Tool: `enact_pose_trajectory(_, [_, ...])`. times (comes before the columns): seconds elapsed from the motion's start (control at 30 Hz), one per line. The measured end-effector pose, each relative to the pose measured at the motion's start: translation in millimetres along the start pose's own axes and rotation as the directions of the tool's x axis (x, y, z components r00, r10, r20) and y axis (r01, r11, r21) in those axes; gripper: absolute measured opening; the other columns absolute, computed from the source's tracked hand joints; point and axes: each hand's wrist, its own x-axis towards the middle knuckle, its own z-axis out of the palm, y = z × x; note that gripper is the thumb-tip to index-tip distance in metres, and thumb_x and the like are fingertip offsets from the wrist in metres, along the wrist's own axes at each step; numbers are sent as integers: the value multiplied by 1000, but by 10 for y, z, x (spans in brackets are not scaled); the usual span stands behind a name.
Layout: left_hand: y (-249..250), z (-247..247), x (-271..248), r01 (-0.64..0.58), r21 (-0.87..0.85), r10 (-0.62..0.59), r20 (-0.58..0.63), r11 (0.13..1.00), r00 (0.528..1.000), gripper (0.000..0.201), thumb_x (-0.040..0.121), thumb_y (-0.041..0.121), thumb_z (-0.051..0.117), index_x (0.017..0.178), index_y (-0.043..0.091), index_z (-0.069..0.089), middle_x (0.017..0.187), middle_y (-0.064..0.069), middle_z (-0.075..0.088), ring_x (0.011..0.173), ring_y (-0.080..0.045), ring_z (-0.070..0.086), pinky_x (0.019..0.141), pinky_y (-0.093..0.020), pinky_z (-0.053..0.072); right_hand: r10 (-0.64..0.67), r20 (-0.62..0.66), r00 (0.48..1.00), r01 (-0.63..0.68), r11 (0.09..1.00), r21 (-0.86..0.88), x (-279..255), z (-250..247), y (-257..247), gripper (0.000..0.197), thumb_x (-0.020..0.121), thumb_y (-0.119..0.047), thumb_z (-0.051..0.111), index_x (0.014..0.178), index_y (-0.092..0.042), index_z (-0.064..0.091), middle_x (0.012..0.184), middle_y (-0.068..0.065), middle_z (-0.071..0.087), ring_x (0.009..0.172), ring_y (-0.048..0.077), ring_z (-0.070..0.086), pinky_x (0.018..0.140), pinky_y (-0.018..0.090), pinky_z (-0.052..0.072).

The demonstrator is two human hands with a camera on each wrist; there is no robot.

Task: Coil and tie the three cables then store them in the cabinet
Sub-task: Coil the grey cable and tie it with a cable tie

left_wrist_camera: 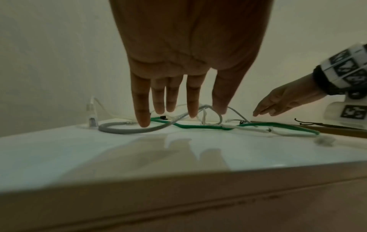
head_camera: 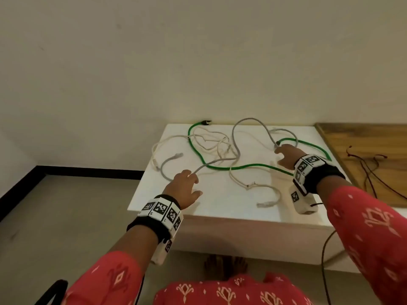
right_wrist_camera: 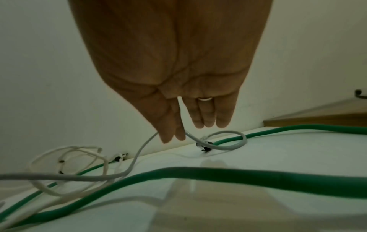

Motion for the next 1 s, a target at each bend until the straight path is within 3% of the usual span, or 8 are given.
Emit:
enact_pose_trajectory(0.2, [-27, 137, 129, 21, 106, -35, 137, 994, 990, 52, 89, 35, 51, 133, 11, 38, 154, -14, 11, 140, -30, 17, 111, -43, 28, 46, 55, 997, -41, 996, -78, 203, 26, -28, 46, 89, -8, 50, 134, -13, 42, 155, 15, 9, 142, 28, 18, 113, 35, 21])
enact_pose_trajectory(0.27, [-24, 149, 150, 28, 114, -44, 142, 993, 989, 55, 90, 36, 50, 135, 8, 35, 154, -15, 11, 140, -30, 16, 111, -44, 28, 33, 70, 997, -23, 990, -138, 243, 26, -50, 43, 90, -10, 47, 133, -8, 42, 151, 19, 19, 141, 29, 20, 113, 37, 22])
enact_pose_trajectory(0.37, [1, 134, 143, 38, 93, -48, 117, 995, 992, 59, 90, 35, 49, 137, 4, 30, 152, -15, 15, 138, -30, 19, 111, -42, 29, 14, -1, 1000, -14, 992, -125, 245, -43, -77, 38, 91, -6, 45, 129, 0, 46, 141, 21, 38, 130, 33, 38, 106, 36, 32])
enact_pose_trajectory(0.57, [87, 37, 12, 25, 51, -30, 97, 998, 995, 61, 91, 35, 49, 141, 9, 25, 153, -15, 14, 140, -30, 18, 112, -40, 27, -78, -330, 941, 105, 992, 65, -68, -373, -117, 26, 84, 3, 55, 107, 1, 64, 119, 23, 55, 111, 40, 52, 93, 42, 41])
enact_pose_trajectory(0.7, [229, -76, -161, -4, -3, 4, 41, 1000, 999, 59, 91, 34, 50, 141, 11, 28, 152, -14, 17, 139, -29, 19, 111, -38, 27, -150, -440, 886, 222, 968, 118, -468, -695, -204, 25, 81, 9, 53, 96, -4, 68, 111, 16, 62, 94, 33, 63, 79, 31, 44])
enact_pose_trajectory(0.77, [317, -137, -282, -31, -30, 31, 7, 999, 999, 57, 91, 33, 50, 140, 12, 29, 150, -13, 22, 138, -29, 23, 110, -38, 28, -174, -454, 874, 267, 952, 148, -722, -846, -275, 28, 81, 11, 50, 94, -6, 68, 107, 13, 64, 81, 28, 65, 80, 35, 50])
enact_pose_trajectory(0.87, [438, -209, -438, -80, -77, 77, -47, 994, 996, 55, 90, 32, 51, 138, 11, 33, 144, -12, 32, 133, -28, 30, 108, -38, 31, -205, -444, 872, 326, 921, 214, -1123, -1020, -431, 29, 83, 10, 46, 98, -5, 66, 90, 10, 64, 61, 11, 59, 63, 26, 52])
enact_pose_trajectory(1.0, [611, -337, -689, -189, -124, 165, -187, 974, 969, 58, 90, 32, 51, 140, 12, 28, 146, -10, 33, 134, -25, 31, 106, -34, 30, -308, -347, 886, 424, 842, 334, -1673, -1139, -651, 30, 82, 11, 52, 105, -6, 60, 91, 8, 67, 53, 0, 62, 48, 13, 50])
